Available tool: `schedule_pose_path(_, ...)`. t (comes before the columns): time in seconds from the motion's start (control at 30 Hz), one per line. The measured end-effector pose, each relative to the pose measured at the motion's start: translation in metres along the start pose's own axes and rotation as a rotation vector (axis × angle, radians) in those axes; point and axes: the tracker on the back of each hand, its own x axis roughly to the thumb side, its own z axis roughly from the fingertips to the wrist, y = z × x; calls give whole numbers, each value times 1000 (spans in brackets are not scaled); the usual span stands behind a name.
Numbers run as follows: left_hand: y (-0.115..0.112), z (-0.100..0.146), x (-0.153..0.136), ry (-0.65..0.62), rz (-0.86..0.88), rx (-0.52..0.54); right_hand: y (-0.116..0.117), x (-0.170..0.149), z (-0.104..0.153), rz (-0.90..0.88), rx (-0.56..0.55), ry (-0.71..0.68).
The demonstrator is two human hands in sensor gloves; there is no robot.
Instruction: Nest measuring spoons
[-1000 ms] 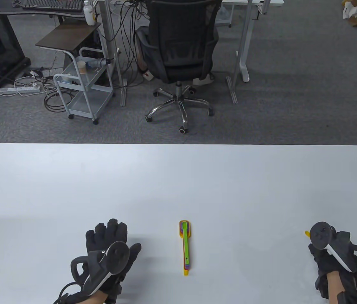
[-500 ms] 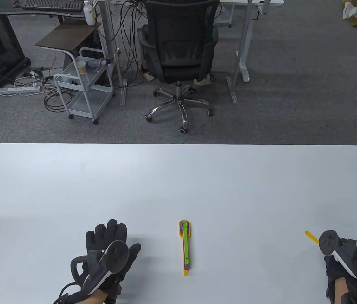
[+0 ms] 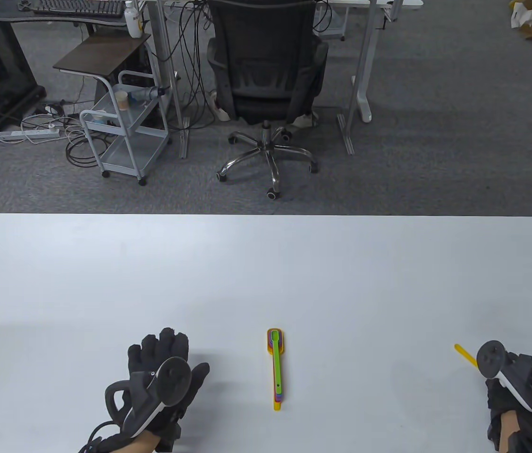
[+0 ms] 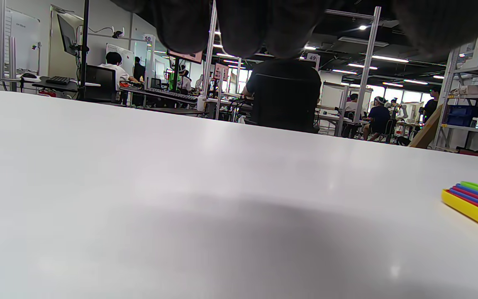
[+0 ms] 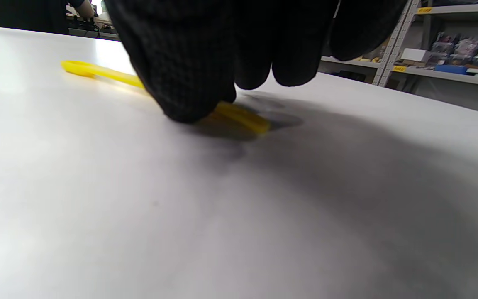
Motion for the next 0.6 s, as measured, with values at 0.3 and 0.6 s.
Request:
schedule_pose_path(0.3,0,0,-1,4,5,-1,1,1,-1,9,-14,-32)
schedule_pose_path(0.6,-1,-1,-1,5,8,-8,3,-1,-1,-17,-7,-22)
